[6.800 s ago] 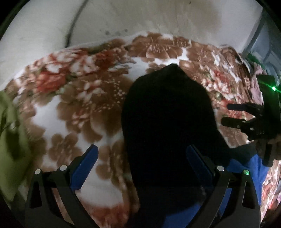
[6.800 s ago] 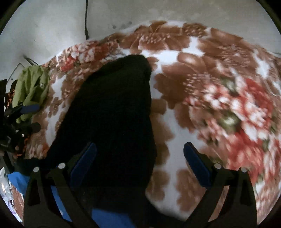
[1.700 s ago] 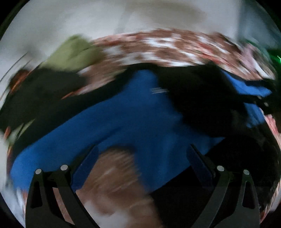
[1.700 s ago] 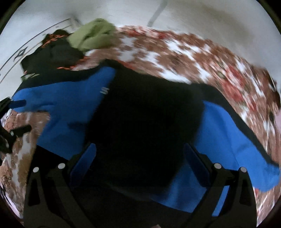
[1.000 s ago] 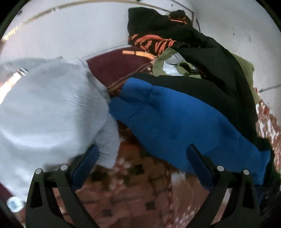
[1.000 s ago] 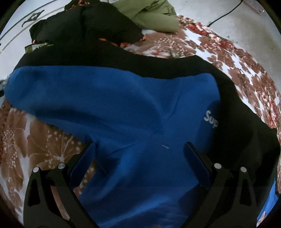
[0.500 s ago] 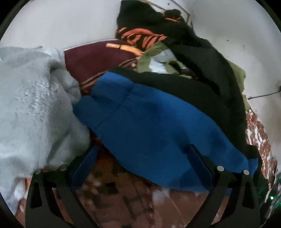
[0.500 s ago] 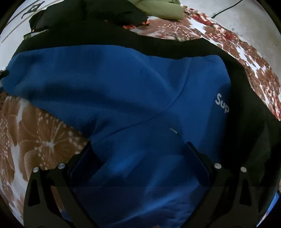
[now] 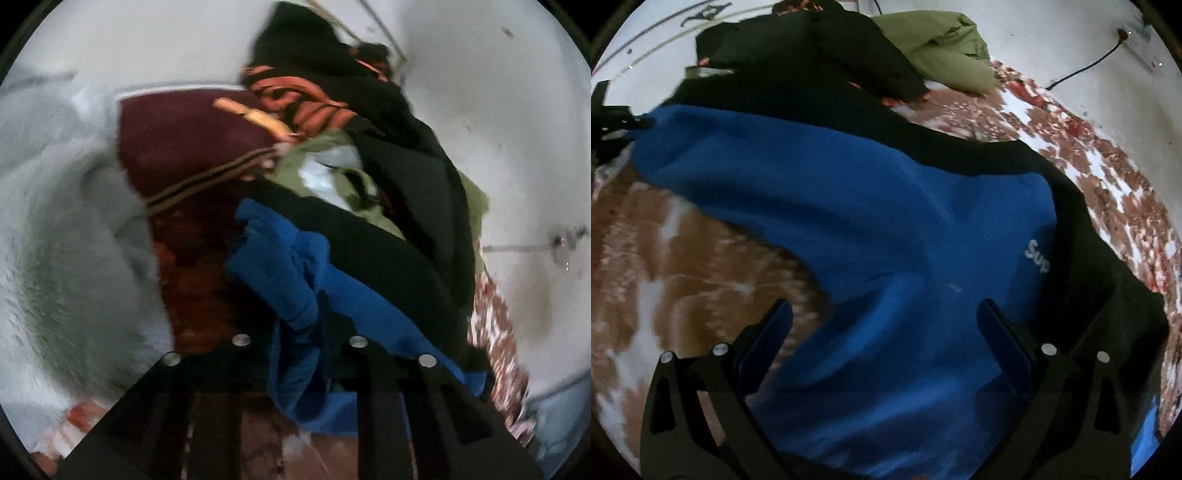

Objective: Fold large clothes

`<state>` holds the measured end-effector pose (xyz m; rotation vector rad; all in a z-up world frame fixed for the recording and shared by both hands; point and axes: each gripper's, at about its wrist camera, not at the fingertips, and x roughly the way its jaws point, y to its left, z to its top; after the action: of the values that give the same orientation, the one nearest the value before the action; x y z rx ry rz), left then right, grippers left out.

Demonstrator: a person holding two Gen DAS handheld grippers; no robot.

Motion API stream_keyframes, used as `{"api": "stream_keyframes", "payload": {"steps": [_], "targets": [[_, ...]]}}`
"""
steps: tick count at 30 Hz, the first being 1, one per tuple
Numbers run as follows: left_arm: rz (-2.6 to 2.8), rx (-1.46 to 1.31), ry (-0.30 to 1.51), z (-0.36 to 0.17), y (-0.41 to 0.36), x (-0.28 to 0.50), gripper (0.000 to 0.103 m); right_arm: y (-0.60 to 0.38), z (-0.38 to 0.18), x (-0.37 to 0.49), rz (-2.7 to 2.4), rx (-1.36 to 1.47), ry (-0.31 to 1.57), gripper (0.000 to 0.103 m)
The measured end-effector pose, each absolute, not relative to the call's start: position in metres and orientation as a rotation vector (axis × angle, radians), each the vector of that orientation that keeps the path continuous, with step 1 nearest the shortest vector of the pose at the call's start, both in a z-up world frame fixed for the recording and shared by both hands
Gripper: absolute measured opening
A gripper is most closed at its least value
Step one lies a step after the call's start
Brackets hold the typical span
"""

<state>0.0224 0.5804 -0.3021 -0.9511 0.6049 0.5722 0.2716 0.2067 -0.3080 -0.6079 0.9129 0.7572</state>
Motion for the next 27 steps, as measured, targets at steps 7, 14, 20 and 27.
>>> {"api": "stream_keyframes", "payload": {"steps": [7,14,20,27], "targets": [[0.454,-0.818,0.543,-0.217,0.536,0.048,0.012,0.217,-0.312,0.255,0.774,-0.650,0.897,0.098],[0.190,-0.709,0.484,-0.123,0.450,0.124,0.010,0.224,-0.342,0.258,0.773,-0.636,0.983,0.098],[-0.007,-0.636,0.535,-0.082,0.351,0.214,0.010,0.199,-0.308,0.254,0.768,-0.597,0.875,0.098],[-0.127,-0.570,0.621,-0.064,0.232,0.302,0.010,0.176,-0.316,0.254,0.716,-0.663,0.896,0.098]]}}
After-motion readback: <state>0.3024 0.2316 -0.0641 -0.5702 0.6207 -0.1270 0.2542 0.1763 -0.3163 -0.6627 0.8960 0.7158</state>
